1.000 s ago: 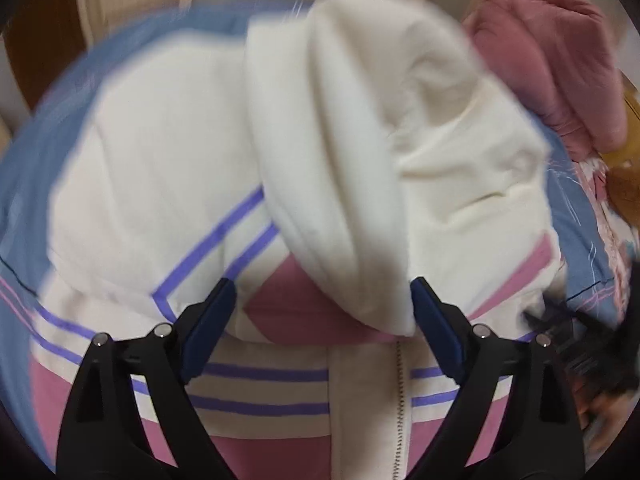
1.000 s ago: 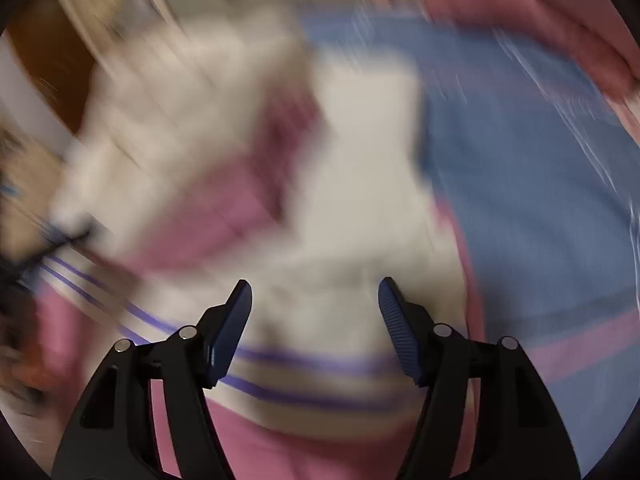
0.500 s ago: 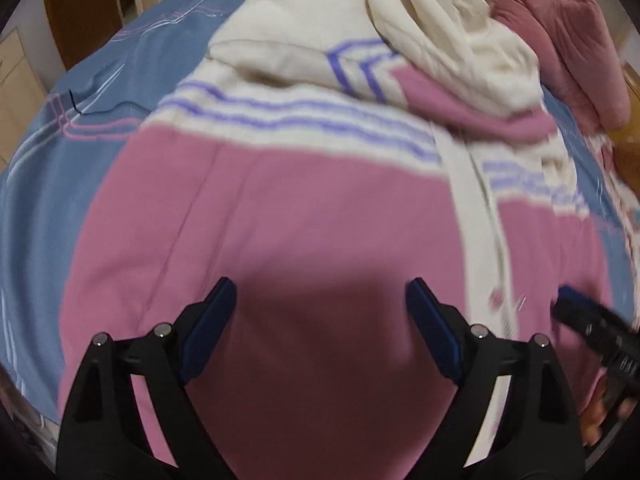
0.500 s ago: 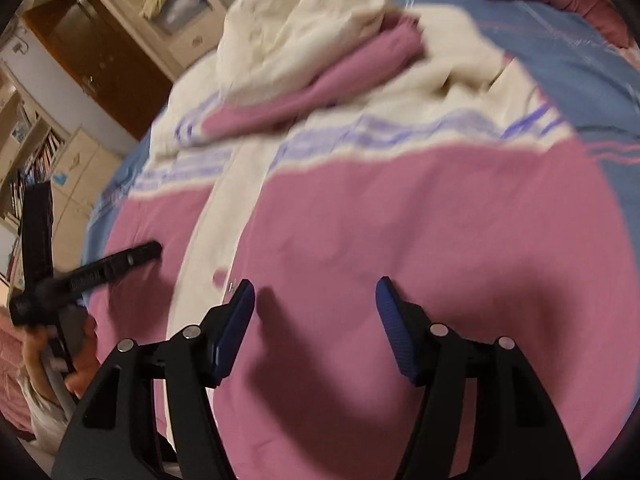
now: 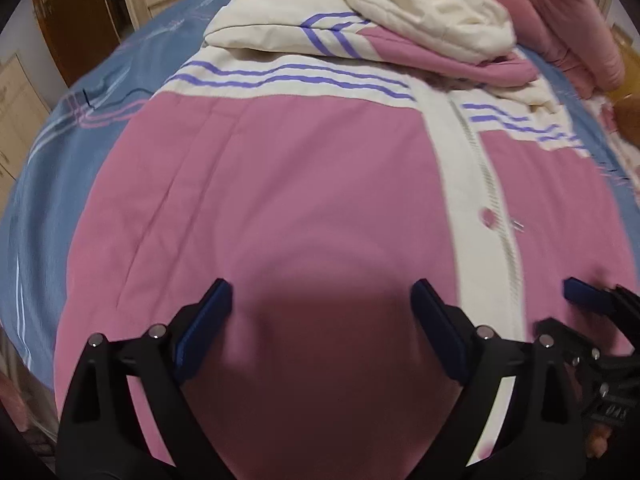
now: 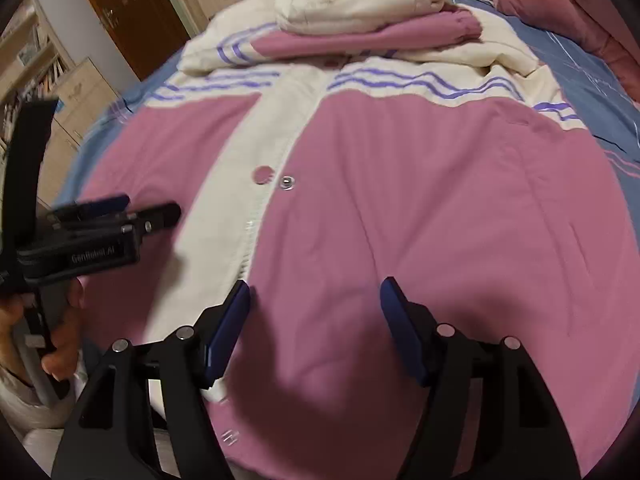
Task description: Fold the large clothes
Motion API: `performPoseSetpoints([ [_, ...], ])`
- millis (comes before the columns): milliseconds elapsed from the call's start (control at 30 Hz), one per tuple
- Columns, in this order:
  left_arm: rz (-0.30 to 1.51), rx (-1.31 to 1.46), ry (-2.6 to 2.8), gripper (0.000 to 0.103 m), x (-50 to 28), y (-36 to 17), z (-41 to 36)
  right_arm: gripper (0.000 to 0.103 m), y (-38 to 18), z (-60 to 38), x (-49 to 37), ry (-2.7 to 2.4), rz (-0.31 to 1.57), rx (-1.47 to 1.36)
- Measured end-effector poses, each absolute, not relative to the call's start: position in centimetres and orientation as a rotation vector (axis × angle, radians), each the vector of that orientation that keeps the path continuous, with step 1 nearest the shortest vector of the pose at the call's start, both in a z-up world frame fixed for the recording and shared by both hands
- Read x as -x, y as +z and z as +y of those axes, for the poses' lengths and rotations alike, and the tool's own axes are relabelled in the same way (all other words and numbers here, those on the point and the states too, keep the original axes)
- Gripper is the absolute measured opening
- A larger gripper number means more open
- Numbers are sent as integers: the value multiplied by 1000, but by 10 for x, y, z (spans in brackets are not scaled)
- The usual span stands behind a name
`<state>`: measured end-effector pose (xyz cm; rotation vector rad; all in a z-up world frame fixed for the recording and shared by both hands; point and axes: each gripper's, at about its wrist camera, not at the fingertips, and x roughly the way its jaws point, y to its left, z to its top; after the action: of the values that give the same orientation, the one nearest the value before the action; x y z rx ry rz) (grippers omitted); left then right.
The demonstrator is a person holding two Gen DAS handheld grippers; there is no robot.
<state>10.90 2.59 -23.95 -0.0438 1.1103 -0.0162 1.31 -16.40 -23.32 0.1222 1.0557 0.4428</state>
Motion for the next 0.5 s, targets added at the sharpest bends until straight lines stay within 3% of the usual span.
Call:
performPoseSetpoints([
  [133, 1118, 62, -30, 93, -84, -239, 42, 72, -236, -187, 7, 460, 995, -197],
  [233, 1129, 71, -59, 93, -81, -258, 49, 74, -264, -196, 4, 446, 1112, -211],
  [333, 1125, 27, -52, 93, -76, -245, 45, 75, -253, -197, 6, 471, 1117, -212],
  [500, 1007, 46, 62, 96, -61, -204, 93, 79, -212, -267, 7, 349, 972, -376],
])
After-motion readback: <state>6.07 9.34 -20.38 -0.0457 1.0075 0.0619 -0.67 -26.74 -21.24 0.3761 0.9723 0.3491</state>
